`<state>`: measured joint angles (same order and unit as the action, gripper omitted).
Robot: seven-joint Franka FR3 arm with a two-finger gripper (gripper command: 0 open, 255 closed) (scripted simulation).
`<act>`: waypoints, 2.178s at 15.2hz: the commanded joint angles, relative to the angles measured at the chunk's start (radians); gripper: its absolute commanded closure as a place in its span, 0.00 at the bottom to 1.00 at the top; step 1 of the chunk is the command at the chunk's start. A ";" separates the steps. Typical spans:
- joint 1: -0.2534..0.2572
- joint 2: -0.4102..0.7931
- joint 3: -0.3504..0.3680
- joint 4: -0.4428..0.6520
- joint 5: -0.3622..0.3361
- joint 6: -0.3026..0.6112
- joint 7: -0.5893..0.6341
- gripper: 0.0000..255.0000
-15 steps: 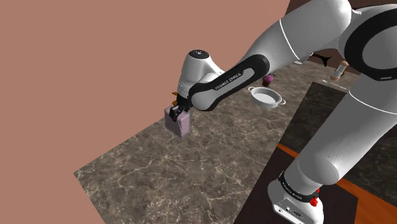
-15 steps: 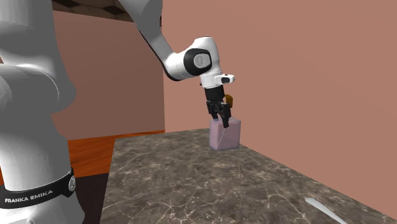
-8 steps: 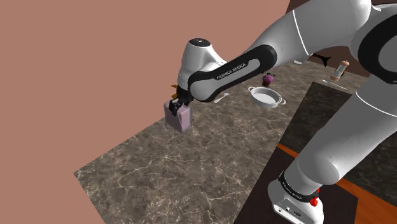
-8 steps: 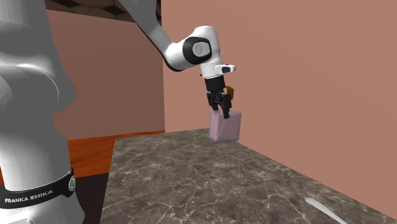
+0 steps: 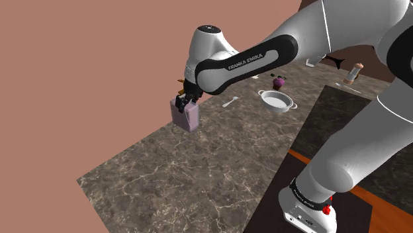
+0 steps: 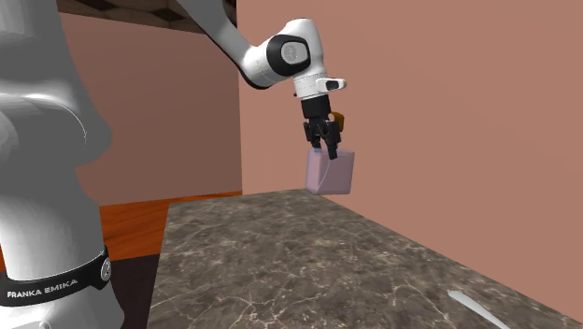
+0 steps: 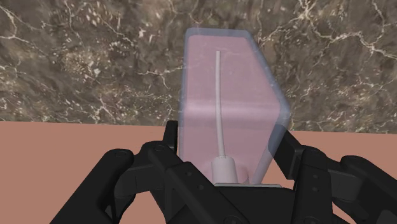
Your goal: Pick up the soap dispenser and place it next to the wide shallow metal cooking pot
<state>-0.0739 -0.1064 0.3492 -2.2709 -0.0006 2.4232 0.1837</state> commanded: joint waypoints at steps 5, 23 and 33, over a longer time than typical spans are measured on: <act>0.002 -0.035 -0.005 0.051 0.017 -0.084 -0.013 1.00; 0.001 -0.092 -0.019 0.240 0.037 -0.327 -0.034 1.00; -0.002 -0.091 -0.024 0.375 0.036 -0.461 -0.036 1.00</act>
<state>-0.0756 -0.2020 0.3248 -1.9133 0.0371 1.9748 0.1463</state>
